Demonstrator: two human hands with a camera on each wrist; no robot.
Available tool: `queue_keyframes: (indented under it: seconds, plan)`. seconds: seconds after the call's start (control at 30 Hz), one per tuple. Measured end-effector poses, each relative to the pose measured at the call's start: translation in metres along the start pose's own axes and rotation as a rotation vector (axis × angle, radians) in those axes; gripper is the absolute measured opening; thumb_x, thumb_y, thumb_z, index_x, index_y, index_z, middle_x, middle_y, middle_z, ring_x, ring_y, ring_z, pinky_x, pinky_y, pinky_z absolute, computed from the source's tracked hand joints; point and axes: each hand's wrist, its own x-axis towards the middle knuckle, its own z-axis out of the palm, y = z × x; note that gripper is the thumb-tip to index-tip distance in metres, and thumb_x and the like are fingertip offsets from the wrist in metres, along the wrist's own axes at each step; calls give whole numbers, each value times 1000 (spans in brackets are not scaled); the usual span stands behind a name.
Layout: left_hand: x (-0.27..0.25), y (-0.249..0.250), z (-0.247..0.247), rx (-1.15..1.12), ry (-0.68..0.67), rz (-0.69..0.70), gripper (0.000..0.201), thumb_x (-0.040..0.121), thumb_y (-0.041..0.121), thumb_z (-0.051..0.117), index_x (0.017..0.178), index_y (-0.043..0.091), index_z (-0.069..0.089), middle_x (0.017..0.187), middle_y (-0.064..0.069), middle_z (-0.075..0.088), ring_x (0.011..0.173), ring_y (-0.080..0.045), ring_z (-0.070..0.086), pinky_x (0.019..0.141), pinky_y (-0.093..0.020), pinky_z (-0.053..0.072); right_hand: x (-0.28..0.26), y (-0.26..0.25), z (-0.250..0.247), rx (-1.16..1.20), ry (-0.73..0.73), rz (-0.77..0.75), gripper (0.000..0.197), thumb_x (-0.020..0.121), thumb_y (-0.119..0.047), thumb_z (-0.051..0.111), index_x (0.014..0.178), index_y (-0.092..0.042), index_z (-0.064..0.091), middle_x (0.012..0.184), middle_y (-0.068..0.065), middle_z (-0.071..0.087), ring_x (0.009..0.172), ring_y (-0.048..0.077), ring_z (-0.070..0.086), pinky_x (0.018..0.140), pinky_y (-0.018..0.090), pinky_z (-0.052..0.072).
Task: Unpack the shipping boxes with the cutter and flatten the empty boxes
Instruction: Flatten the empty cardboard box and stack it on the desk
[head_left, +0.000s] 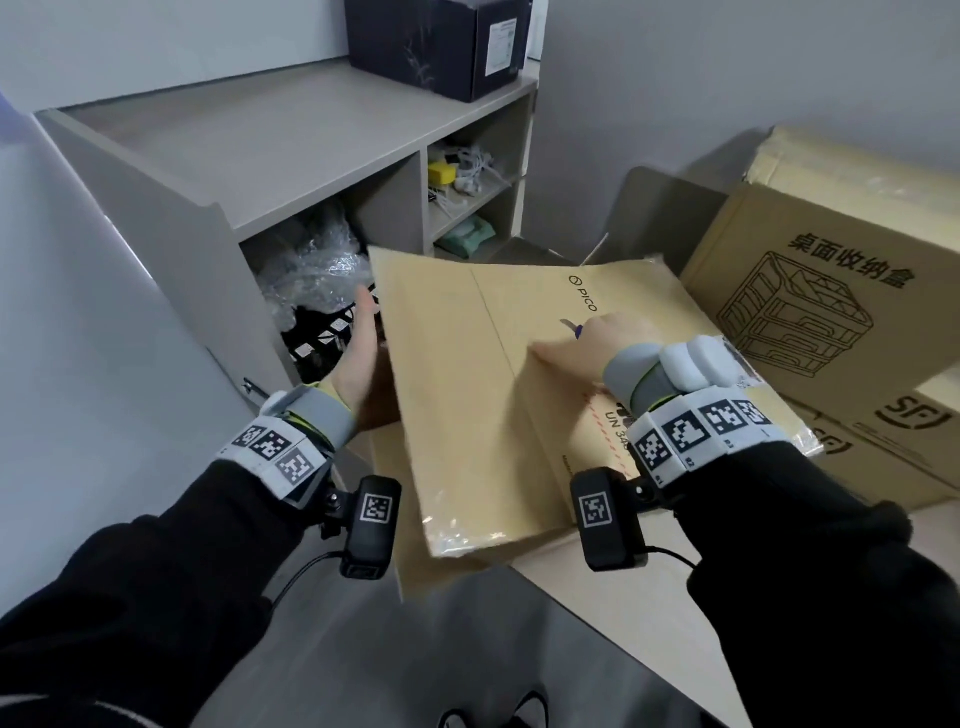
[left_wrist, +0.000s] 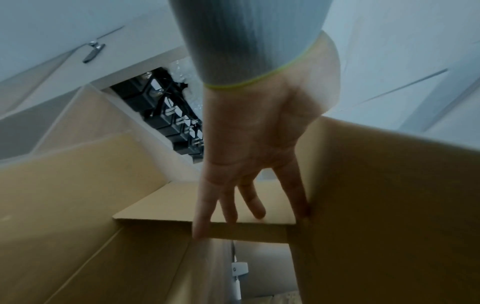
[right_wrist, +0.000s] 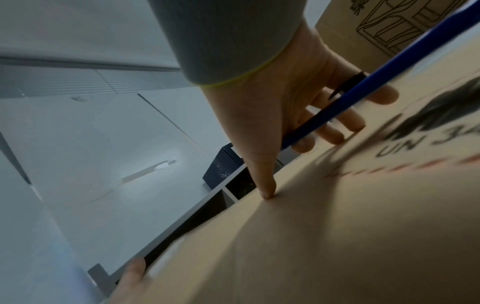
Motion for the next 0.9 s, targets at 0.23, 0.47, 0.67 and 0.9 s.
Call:
queue_keyframes:
  seconds: [0.23, 0.47, 0.67, 0.9]
  plan:
    - [6, -14, -11, 118, 132, 100, 72, 93, 65, -3, 89, 26, 57, 55, 6, 68, 47, -5, 64, 40, -11, 43, 4, 0, 10, -19, 37, 24, 58, 79, -74, 42, 65, -17, 44, 96, 4, 43, 78, 22, 48, 68, 28, 36]
    - [13, -24, -12, 9, 143, 173, 69, 97, 62, 7, 73, 26, 60, 51, 10, 63, 44, -2, 59, 41, -11, 42, 5, -3, 12, -65, 37, 17, 60, 73, -77, 47, 66, -18, 44, 97, 4, 42, 81, 23, 48, 69, 29, 37]
    - [22, -20, -11, -66, 56, 205, 64, 100, 51, 25, 62, 28, 71, 58, 8, 66, 49, -6, 62, 45, -14, 45, 7, 5, 14, -69, 57, 33, 59, 74, -75, 49, 71, -16, 49, 98, 4, 48, 81, 23, 46, 68, 29, 37]
    - [34, -7, -35, 165, 114, 179, 19, 91, 6, 51, 100, 5, 68, 81, -4, 72, 80, -23, 67, 67, -28, 55, -4, 12, 15, -89, -15, 55, 55, 70, -70, 60, 67, -17, 46, 92, 2, 50, 68, 16, 51, 54, 25, 37]
